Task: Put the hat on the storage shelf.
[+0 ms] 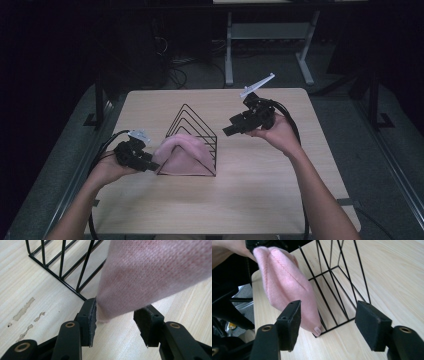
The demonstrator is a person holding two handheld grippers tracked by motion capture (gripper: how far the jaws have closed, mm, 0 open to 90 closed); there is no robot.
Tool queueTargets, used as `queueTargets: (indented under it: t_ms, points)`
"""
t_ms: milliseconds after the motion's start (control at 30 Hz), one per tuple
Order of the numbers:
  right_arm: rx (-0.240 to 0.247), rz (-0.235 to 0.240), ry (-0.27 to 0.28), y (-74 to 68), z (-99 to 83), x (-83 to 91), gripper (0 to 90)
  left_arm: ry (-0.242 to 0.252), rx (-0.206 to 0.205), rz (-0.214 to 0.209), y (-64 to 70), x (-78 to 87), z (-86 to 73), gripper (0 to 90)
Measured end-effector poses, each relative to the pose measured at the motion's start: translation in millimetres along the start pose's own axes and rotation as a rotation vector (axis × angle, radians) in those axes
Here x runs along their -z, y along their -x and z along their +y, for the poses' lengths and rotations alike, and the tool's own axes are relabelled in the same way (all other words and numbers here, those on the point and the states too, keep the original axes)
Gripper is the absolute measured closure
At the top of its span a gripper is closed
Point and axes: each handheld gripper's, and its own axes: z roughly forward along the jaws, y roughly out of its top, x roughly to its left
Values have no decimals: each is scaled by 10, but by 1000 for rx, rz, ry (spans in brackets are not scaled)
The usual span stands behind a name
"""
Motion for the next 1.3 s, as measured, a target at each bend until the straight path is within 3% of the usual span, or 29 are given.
queueTargets:
  t_ms: [400,633,1200,1300]
  points:
    - [-33,-25,19,82,-155,173,349,-5,14,6,-39,30,3,501]
    - [-59,-34,19,117,-307,254,340,18,15,10,-15,81,-30,486]
    - [-124,-89,19,219,-796,415,333,30,20,23,-2,126,-114,458]
    - [-152,-102,14,243,-962,437,326,42,34,26,4,124,-118,452]
